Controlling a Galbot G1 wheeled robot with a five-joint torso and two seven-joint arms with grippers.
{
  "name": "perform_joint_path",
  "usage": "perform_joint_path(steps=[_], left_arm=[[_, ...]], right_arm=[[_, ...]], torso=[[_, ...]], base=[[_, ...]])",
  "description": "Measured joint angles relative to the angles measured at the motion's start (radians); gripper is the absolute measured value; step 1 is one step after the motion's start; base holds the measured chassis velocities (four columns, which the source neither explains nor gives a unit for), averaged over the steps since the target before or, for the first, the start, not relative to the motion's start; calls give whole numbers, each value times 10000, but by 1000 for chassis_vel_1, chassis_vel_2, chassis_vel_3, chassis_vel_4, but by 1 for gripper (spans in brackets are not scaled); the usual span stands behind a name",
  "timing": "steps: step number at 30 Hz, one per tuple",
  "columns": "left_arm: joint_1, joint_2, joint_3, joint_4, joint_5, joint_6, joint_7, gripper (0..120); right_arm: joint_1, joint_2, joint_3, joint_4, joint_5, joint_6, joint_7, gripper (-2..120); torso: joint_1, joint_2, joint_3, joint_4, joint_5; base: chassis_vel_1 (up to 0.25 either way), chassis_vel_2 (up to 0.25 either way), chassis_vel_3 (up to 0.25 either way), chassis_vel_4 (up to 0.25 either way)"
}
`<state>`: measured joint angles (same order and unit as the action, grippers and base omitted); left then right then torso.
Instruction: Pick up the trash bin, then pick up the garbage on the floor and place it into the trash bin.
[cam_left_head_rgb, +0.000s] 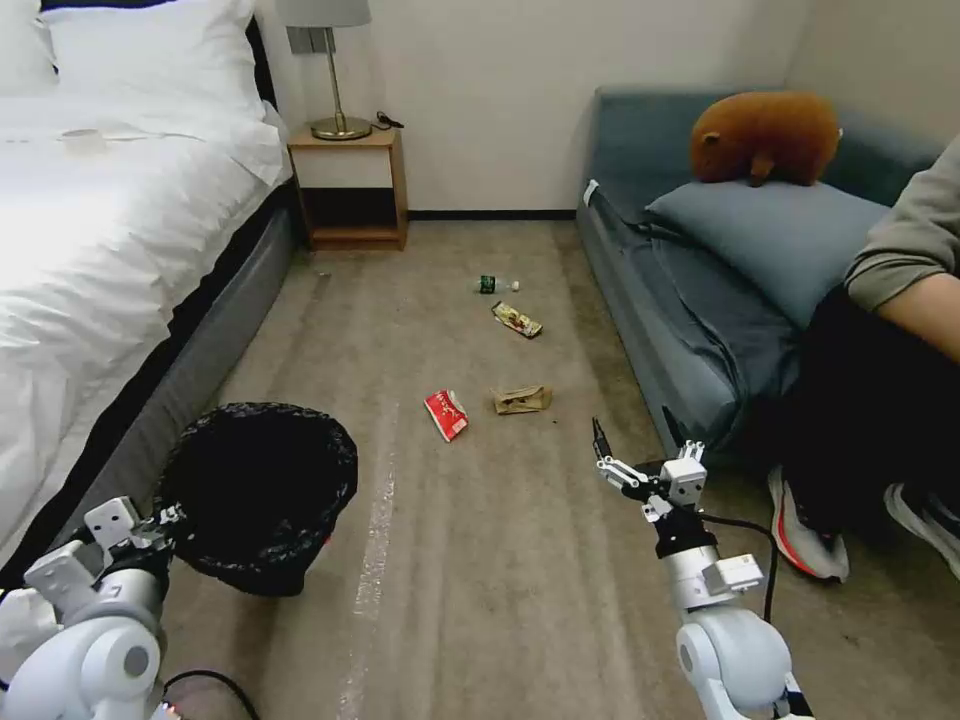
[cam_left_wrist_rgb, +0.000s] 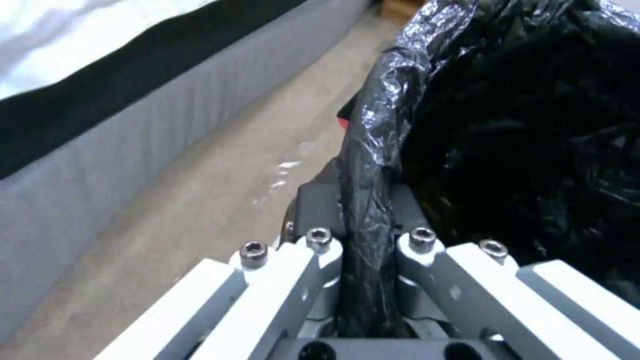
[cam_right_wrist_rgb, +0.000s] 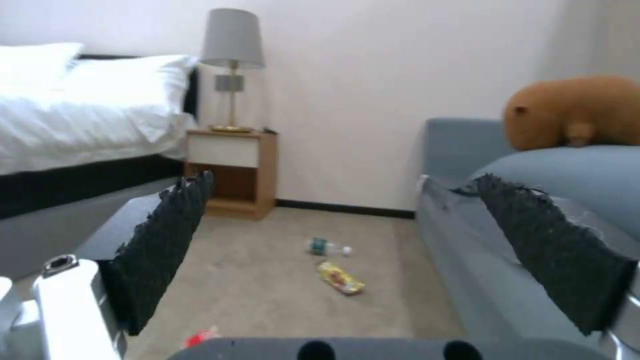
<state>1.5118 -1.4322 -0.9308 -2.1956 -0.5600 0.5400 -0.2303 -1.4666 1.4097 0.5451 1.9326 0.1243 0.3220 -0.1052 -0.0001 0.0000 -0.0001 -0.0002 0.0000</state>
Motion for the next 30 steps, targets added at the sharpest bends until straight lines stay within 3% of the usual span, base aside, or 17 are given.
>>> perform_joint_path(steps=[9, 30], left_arm=[[114, -40, 112, -121, 99, -230, -74, 4], [67, -252, 107, 319, 540, -589, -103, 4]], right_arm=[[-103, -17, 211, -105, 68, 10, 146, 100], [-66, 10, 322, -358, 701, -184, -838, 100]], torso=[[0, 0, 0, 2, 0], [0, 0, 0, 2, 0]], base=[[0, 0, 0, 0], [0, 0, 0, 0]])
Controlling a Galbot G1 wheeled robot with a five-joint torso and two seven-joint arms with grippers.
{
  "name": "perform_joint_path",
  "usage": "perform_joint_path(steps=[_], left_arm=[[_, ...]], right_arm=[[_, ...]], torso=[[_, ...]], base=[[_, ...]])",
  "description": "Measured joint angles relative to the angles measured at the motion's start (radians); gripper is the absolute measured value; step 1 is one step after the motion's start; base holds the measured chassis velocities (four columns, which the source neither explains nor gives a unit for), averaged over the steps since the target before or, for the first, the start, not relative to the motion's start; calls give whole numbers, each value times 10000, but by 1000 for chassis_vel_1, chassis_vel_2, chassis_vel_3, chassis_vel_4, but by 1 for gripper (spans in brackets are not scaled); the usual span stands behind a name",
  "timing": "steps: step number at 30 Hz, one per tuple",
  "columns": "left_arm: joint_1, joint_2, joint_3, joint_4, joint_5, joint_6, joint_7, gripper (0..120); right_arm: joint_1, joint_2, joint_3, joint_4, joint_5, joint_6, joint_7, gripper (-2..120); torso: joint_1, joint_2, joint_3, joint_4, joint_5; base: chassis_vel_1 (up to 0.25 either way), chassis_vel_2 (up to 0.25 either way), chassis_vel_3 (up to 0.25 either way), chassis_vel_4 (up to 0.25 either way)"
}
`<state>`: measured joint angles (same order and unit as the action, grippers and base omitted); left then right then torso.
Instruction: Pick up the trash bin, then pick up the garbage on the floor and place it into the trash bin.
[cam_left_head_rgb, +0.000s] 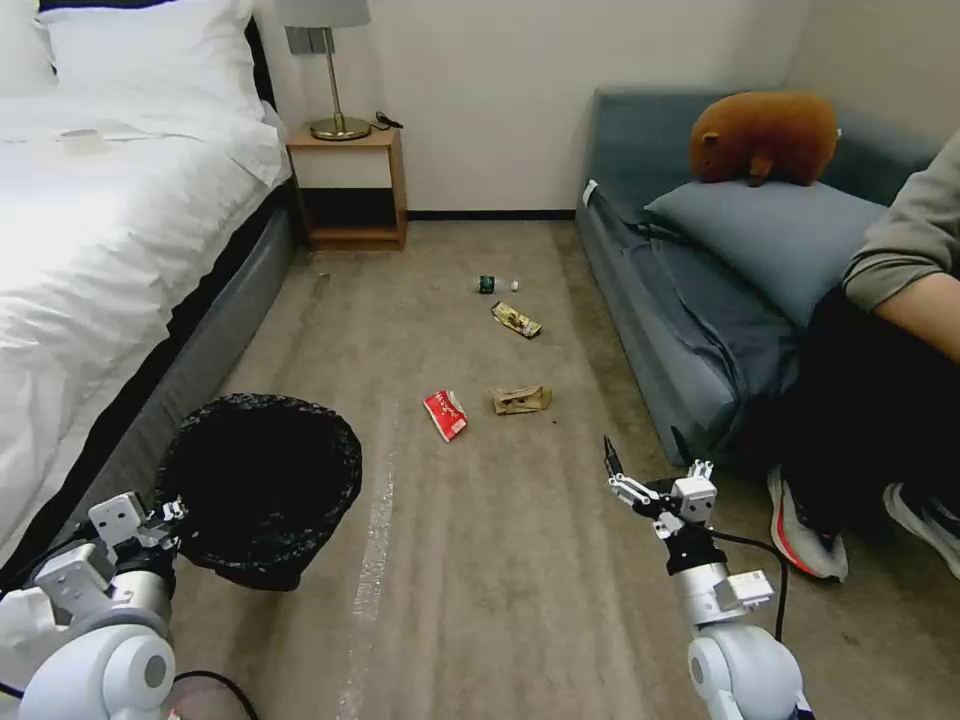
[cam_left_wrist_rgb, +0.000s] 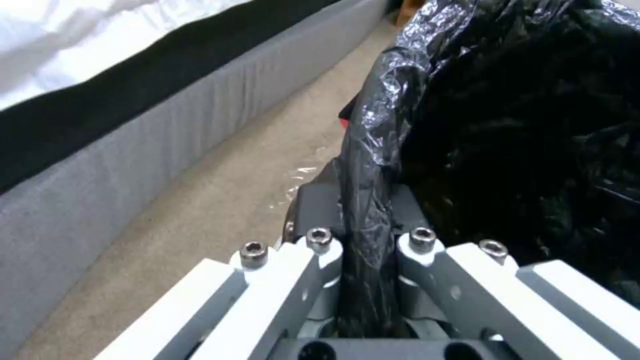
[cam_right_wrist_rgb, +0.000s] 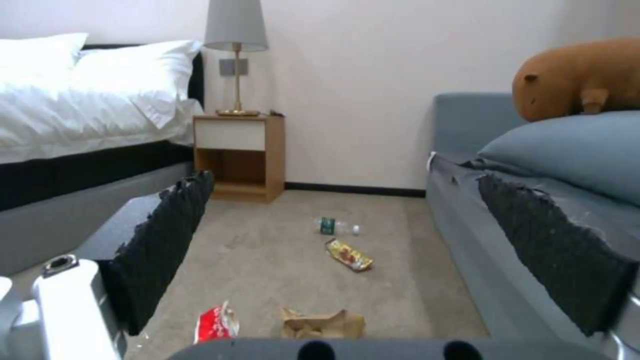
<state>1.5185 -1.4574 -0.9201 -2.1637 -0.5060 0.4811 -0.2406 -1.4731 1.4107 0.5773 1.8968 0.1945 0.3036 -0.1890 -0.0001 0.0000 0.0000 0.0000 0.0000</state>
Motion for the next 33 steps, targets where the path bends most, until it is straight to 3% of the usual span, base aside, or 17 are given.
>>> perform_joint_path(steps=[33], left_arm=[[80, -201, 227, -277, 417, -112, 87, 4]], right_arm=[[-320, -97, 338, -54, 270, 306, -165, 100]], torso=[[0, 0, 0, -1, 0]], base=[[-15, 12, 14, -14]])
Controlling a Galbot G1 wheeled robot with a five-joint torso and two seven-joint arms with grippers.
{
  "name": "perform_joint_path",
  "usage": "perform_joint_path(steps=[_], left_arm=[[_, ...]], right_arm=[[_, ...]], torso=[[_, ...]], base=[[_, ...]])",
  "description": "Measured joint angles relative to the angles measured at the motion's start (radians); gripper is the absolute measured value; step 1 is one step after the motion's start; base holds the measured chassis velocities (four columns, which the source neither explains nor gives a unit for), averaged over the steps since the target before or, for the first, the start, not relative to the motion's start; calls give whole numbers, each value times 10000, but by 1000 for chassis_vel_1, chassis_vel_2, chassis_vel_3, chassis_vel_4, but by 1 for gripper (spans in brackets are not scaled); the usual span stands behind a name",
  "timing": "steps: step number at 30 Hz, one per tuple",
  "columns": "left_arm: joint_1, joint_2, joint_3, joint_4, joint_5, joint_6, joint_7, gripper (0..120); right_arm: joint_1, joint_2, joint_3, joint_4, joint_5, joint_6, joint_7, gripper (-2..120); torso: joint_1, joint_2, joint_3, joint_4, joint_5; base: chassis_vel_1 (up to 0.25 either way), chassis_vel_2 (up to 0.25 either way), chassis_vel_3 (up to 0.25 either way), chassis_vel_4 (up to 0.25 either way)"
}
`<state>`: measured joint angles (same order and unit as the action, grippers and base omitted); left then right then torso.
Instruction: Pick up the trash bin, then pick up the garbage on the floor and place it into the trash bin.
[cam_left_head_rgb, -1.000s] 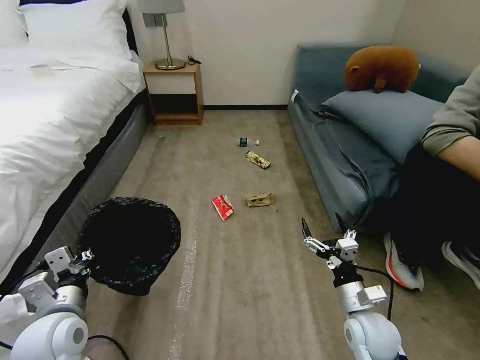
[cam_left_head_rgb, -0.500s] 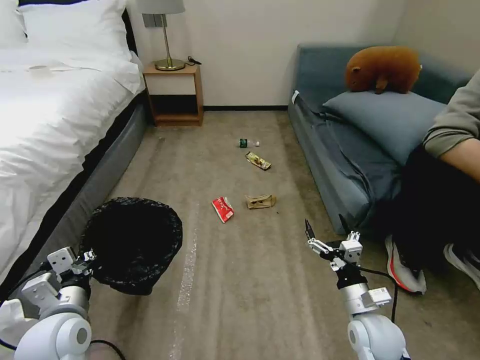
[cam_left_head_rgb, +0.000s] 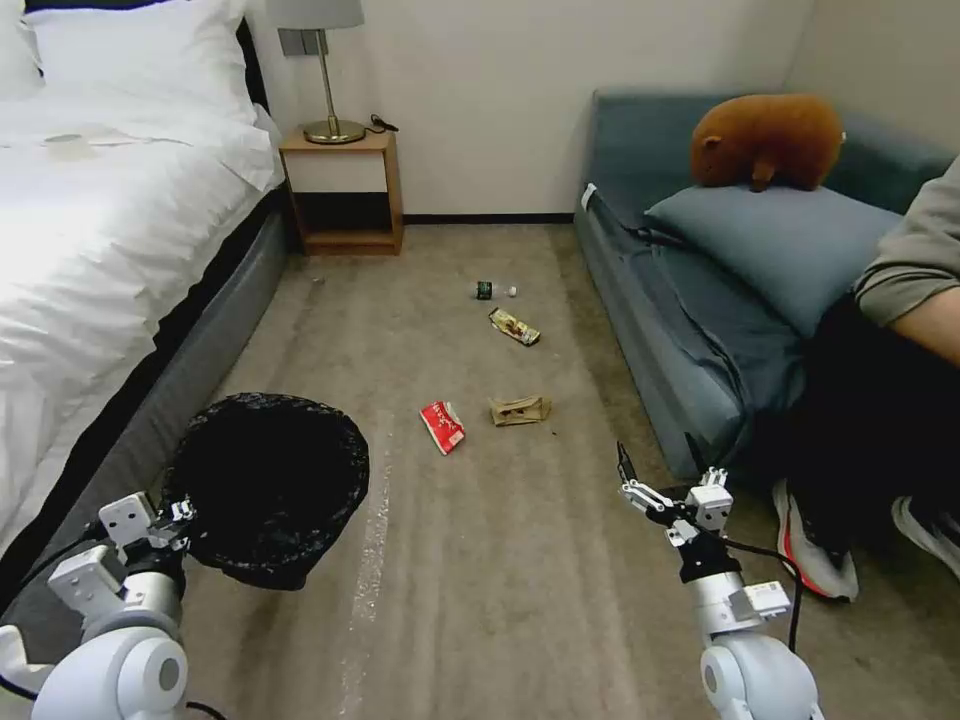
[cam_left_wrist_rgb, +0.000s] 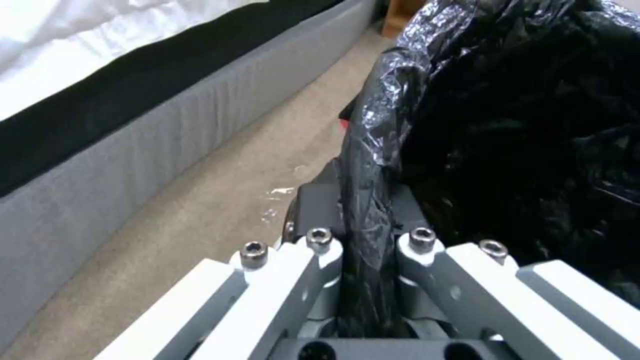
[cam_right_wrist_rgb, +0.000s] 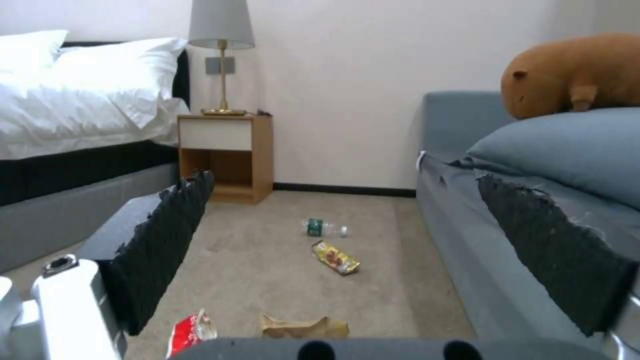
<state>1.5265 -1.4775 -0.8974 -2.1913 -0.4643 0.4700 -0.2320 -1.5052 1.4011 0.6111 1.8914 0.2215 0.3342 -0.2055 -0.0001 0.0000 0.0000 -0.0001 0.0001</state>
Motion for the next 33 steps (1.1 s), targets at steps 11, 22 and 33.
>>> perform_joint_path(steps=[11, 22, 33], left_arm=[[110, -106, 63, -7, 145, -236, 209, 4], [137, -162, 79, 128, 186, -354, 285, 4], [21, -171, 175, 243, 273, -354, 282, 4]], right_arm=[[-15, 35, 49, -7, 5, 75, -130, 100], [41, 75, 6, -125, -2, 76, 12, 100], [146, 115, 34, -205, 56, 76, 14, 100]], torso=[[0, 0, 0, 1, 0], [1, 0, 0, 1, -1], [0, 0, 0, 0, -2]], base=[[-32, 37, 33, -27], [-54, 57, 53, -58], [-46, 43, 55, -57]])
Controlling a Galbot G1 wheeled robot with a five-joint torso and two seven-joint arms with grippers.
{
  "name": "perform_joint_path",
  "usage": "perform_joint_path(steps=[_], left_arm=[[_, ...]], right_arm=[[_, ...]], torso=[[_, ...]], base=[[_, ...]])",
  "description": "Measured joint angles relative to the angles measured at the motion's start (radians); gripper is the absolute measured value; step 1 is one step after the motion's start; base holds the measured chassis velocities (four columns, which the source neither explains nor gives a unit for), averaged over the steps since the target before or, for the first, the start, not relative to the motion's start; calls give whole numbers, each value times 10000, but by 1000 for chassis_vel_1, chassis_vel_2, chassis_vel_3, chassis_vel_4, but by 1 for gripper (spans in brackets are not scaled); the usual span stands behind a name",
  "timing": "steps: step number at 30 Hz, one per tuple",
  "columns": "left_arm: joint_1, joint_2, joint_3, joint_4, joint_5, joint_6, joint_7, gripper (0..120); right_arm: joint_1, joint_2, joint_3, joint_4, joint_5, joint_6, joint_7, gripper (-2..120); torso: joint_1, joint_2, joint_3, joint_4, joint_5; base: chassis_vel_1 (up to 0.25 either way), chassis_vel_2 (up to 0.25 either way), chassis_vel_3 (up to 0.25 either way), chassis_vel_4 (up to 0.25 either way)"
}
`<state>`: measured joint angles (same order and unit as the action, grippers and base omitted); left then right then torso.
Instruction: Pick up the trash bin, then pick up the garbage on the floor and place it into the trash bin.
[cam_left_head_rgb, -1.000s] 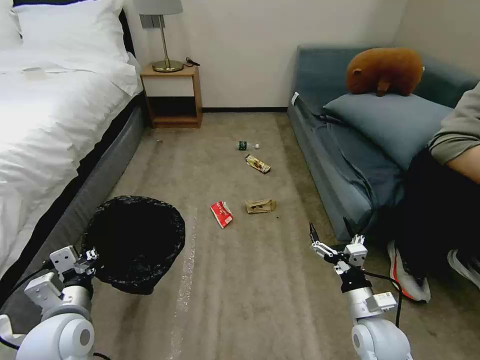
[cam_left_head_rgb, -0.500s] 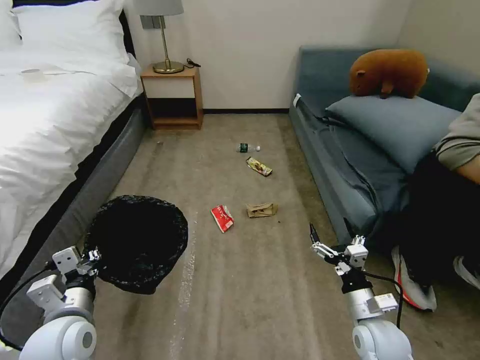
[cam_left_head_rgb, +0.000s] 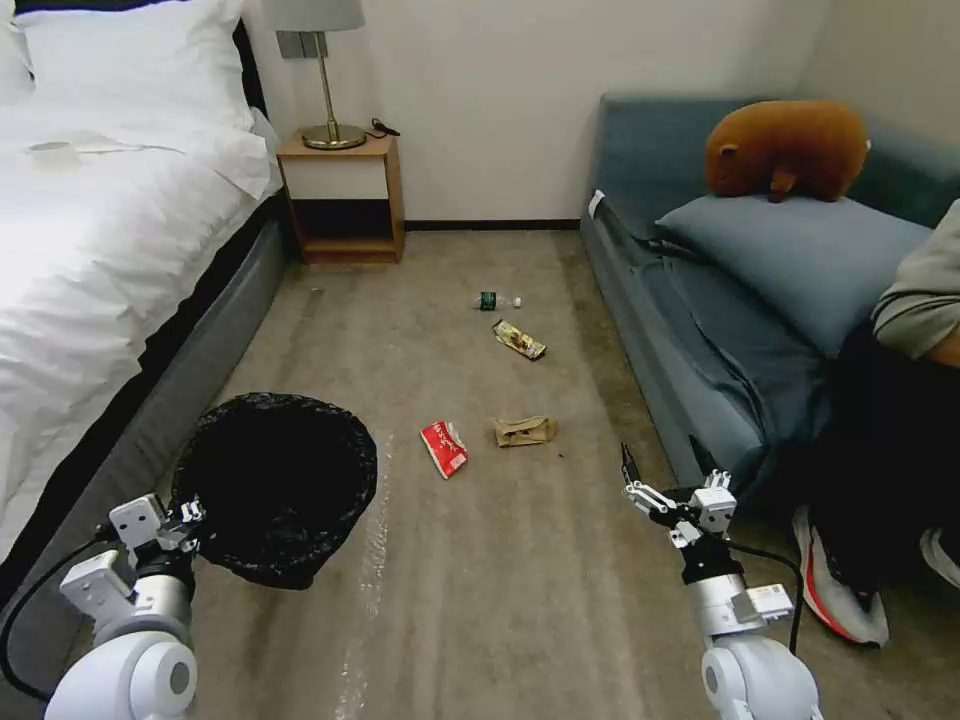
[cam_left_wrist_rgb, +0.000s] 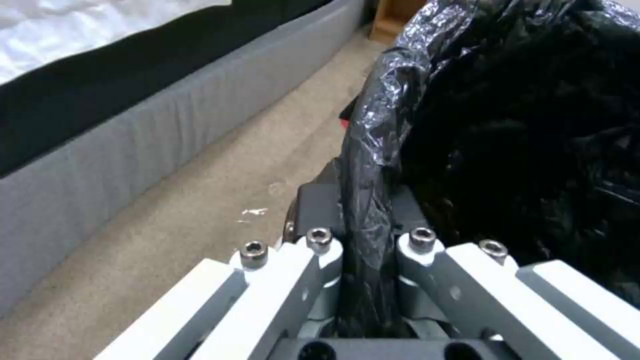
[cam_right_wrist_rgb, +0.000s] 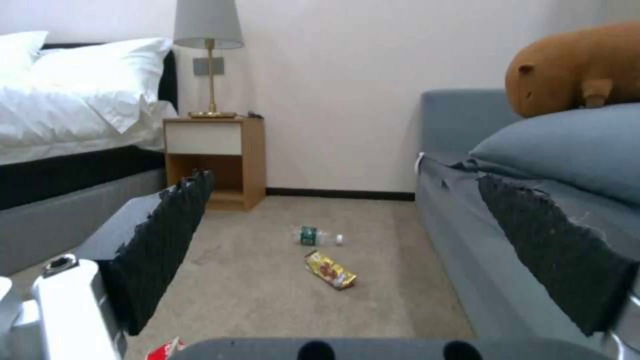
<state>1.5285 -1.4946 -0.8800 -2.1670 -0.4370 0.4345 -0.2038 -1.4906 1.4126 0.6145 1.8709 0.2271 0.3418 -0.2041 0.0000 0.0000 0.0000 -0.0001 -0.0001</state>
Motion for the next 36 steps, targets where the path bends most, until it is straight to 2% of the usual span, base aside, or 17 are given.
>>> perform_joint_path(steps=[36], left_arm=[[-478, 41, -42, 373, -19, 135, -55, 4]], right_arm=[[342, -4, -149, -245, 53, -93, -18, 100]], torso=[[0, 1, 0, 1, 2]], base=[[-41, 43, 39, -46]])
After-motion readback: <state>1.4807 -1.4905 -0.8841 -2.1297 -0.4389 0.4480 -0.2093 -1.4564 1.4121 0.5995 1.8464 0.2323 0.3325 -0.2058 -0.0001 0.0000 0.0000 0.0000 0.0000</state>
